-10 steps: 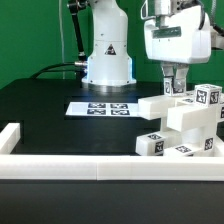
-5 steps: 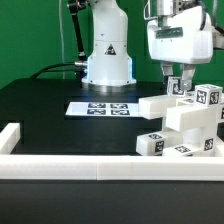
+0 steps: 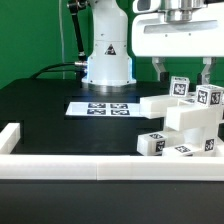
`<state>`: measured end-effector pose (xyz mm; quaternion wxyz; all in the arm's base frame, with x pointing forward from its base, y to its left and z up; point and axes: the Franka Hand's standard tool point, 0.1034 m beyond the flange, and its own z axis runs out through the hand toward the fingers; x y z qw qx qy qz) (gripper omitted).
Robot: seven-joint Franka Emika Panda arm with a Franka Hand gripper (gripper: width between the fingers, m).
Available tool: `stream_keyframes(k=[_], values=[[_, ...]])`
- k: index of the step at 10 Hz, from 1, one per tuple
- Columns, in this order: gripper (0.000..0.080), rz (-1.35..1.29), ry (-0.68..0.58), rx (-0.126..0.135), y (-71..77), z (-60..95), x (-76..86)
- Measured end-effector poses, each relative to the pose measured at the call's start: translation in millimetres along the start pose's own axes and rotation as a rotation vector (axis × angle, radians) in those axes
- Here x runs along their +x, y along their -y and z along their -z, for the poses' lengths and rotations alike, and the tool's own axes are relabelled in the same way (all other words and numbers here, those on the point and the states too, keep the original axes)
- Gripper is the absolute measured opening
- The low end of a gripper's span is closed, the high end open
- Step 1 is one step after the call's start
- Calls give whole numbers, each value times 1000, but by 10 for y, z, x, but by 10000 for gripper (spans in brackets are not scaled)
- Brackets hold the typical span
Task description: Assemble chair
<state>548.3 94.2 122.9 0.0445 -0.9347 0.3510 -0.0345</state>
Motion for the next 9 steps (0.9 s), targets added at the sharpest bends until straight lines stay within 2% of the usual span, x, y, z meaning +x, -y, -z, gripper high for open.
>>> stream_keyframes(k=[3, 7, 9], values=[[648, 241, -3, -5, -12, -13, 7], [648, 559, -33, -38, -39, -73, 21], [648, 587, -33, -47, -12, -47, 38]])
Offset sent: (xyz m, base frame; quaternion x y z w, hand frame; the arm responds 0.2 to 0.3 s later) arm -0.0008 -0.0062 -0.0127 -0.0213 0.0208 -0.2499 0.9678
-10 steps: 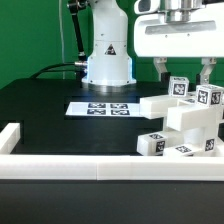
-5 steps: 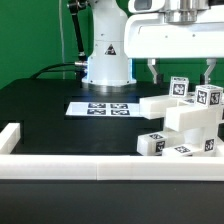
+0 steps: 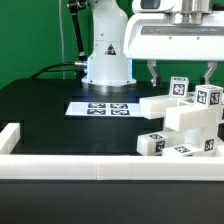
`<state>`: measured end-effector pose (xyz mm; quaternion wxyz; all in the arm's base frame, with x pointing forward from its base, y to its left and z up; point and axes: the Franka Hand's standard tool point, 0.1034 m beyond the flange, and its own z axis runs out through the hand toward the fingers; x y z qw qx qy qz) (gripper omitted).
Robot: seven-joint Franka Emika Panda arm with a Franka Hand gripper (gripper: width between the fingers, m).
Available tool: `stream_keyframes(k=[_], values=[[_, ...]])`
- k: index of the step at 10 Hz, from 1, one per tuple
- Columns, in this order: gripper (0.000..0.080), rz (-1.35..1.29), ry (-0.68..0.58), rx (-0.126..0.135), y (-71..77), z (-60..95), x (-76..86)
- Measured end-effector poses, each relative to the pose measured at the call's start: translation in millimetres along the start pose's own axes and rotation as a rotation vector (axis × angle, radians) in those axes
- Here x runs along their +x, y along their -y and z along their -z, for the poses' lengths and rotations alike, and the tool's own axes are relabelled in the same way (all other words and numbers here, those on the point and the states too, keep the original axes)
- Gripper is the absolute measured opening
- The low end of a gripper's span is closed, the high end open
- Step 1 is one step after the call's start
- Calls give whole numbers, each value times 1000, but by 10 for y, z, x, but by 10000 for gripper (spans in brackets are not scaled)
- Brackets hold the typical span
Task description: Assemble chair
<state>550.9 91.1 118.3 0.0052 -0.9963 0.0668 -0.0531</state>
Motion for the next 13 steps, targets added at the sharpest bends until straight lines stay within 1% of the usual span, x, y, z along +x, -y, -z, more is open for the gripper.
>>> stream_keyframes(k=[2, 3, 4, 8, 9, 10, 11, 13], values=[[380, -1, 1, 0, -3, -5, -5], [380, -1, 1, 0, -3, -5, -5], [286, -1, 0, 0, -3, -5, -4], [287, -27, 1, 1, -3, -5, -4], [287, -110, 1, 3, 2, -6, -7], [287, -247, -2, 6, 9, -7, -16], [287, -359, -8, 13, 16, -8, -17], [288, -505, -15, 21, 53, -8, -16]])
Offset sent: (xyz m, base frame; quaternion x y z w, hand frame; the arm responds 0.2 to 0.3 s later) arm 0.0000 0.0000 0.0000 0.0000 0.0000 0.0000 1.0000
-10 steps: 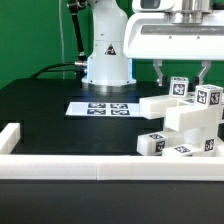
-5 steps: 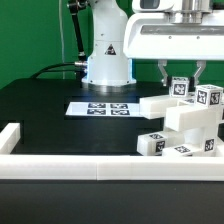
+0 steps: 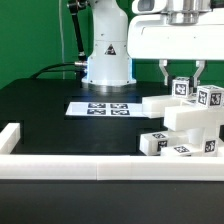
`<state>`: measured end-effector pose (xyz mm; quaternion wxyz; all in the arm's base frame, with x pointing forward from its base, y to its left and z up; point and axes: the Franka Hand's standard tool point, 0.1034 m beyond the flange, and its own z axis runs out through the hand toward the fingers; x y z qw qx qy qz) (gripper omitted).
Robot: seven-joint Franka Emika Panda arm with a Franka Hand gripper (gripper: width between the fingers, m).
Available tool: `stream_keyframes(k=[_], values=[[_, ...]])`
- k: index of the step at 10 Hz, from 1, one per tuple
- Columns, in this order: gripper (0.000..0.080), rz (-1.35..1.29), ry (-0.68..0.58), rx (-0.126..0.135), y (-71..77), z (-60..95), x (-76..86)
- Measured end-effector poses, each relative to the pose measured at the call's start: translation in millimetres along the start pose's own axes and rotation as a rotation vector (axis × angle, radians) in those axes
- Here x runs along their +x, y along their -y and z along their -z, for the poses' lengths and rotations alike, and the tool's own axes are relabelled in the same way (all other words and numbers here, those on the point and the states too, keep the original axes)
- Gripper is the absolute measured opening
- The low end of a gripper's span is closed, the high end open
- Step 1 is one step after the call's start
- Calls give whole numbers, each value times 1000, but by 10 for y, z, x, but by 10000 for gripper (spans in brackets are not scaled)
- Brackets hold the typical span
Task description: Assemble chair
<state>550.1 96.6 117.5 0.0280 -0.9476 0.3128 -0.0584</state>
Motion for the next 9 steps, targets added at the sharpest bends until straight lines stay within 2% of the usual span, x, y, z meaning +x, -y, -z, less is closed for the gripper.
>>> stream_keyframes(k=[9], values=[[288, -778, 47, 34, 41, 3, -35]])
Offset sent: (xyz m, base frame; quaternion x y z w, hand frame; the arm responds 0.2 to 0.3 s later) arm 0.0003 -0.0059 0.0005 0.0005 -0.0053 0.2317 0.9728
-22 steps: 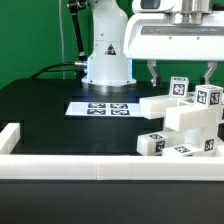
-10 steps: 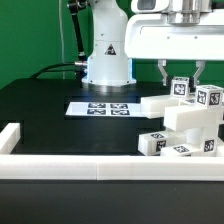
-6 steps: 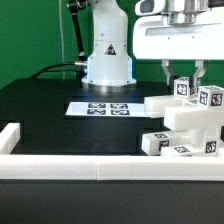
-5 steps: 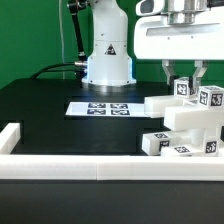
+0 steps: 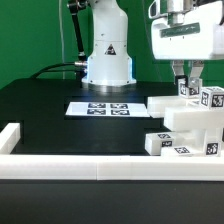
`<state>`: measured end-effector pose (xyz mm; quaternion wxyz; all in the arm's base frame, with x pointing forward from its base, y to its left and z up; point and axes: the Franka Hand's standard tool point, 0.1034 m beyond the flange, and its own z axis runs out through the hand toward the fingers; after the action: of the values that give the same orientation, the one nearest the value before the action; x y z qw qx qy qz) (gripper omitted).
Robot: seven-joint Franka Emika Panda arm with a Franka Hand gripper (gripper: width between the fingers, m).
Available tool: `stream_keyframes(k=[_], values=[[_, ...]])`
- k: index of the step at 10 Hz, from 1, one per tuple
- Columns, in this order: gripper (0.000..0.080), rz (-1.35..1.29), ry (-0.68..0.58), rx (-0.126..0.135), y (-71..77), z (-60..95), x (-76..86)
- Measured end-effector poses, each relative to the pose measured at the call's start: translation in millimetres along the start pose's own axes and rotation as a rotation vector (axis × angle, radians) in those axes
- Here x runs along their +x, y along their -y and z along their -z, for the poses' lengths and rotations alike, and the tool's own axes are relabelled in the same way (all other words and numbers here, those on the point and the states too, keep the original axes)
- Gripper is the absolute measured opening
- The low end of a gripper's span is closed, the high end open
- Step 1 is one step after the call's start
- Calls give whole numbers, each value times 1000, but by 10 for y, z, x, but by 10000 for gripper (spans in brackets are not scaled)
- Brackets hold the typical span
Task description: Assemble chair
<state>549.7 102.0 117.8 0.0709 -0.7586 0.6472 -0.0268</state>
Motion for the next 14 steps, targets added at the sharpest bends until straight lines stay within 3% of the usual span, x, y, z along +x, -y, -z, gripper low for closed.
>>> stream_keyframes(k=[3, 5, 7, 8, 14], values=[[288, -259, 30, 5, 8, 0, -21], [288, -280, 33, 5, 9, -1, -31], [543, -221, 33, 6, 8, -2, -34], [617, -199, 35, 6, 8, -2, -62], [649, 427, 33, 8, -14, -31, -185]])
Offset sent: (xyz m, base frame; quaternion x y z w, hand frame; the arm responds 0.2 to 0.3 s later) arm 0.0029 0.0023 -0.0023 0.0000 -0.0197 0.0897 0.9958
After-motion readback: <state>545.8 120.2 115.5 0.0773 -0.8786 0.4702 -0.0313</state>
